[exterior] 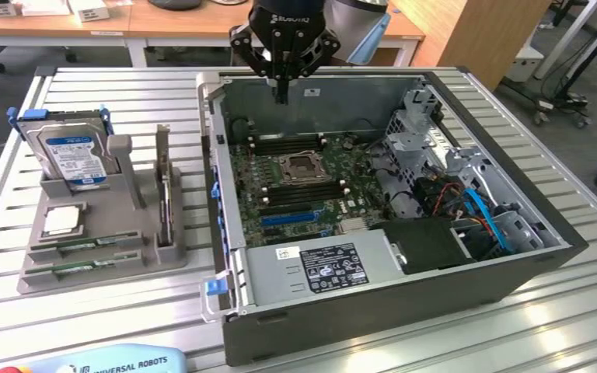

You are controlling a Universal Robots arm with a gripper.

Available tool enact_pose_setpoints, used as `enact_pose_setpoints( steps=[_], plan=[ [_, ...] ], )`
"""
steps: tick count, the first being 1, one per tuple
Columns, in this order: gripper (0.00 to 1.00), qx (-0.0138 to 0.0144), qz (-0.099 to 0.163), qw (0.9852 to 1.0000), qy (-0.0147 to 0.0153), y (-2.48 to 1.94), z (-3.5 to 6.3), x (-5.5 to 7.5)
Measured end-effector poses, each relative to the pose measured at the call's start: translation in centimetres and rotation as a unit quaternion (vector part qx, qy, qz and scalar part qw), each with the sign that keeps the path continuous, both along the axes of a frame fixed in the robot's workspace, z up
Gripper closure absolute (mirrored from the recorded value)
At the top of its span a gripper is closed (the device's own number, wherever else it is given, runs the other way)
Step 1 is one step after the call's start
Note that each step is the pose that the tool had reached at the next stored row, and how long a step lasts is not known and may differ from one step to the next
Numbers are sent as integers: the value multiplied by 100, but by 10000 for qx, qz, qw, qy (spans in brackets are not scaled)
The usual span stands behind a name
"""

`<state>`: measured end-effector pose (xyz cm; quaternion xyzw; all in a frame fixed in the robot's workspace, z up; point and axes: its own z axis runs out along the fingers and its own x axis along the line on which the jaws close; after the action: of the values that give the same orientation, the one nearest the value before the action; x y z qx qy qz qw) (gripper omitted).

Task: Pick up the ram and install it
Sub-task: 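Reach for the ram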

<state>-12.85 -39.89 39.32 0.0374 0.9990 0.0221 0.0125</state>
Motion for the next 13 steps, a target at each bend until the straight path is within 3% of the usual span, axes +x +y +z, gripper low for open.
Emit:
enact_pose_setpoints(
  steps=[13],
  plan=[
    [90,0,0,10000,0,0,-1,-205]
  ],
)
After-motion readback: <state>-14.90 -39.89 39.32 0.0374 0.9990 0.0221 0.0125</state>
